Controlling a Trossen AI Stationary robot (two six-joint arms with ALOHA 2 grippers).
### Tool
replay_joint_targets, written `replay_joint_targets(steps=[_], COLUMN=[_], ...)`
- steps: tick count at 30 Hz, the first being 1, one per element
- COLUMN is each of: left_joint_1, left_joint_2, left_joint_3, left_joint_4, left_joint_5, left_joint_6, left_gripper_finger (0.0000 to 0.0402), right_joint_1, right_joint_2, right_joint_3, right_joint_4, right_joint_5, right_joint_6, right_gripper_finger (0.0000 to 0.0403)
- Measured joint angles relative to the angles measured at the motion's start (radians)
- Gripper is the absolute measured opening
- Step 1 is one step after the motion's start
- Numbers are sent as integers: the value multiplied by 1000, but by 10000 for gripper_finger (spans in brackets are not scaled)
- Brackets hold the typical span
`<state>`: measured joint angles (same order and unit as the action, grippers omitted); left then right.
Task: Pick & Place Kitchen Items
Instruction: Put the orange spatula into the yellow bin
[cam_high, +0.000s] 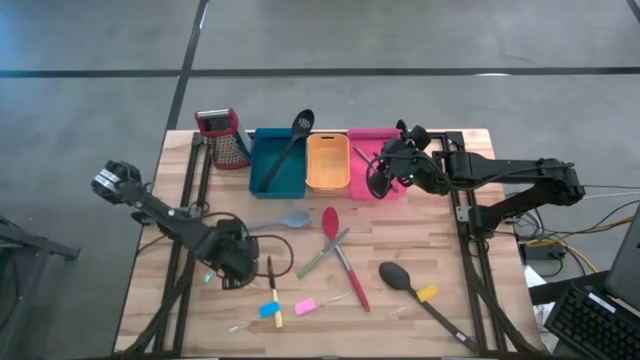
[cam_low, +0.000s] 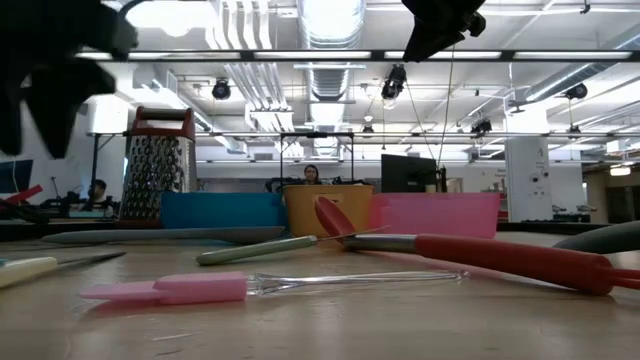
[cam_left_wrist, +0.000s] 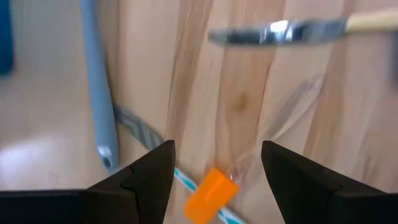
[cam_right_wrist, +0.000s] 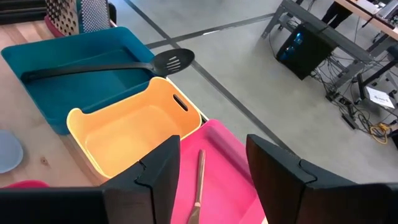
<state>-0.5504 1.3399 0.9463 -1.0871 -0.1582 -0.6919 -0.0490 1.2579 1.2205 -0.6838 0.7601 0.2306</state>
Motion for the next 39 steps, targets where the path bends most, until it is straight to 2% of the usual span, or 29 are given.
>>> replay_joint_targets(steps=[11, 24, 35, 39], left_joint_1=[-12, -31, -31, -31], left_joint_2=[-1, -2, -2, -5], left_joint_3=[-139, -217, -324, -339], left_joint_4=[43, 161, 307, 321], left_joint_5=[66, 168, 247, 247], left_joint_6=[-45, -80, -87, -87], left_gripper_finger=[243, 243, 243, 243], right_joint_1=[0, 0, 0, -1], right_joint_2=[0, 0, 0, 0], right_joint_3=[0, 0, -21, -33], right_joint_4=[-17, -18, -17, -16], right_joint_5=[0, 0, 0, 0], right_joint_6=[32, 32, 32, 32], right_gripper_finger=[191, 166, 190, 191])
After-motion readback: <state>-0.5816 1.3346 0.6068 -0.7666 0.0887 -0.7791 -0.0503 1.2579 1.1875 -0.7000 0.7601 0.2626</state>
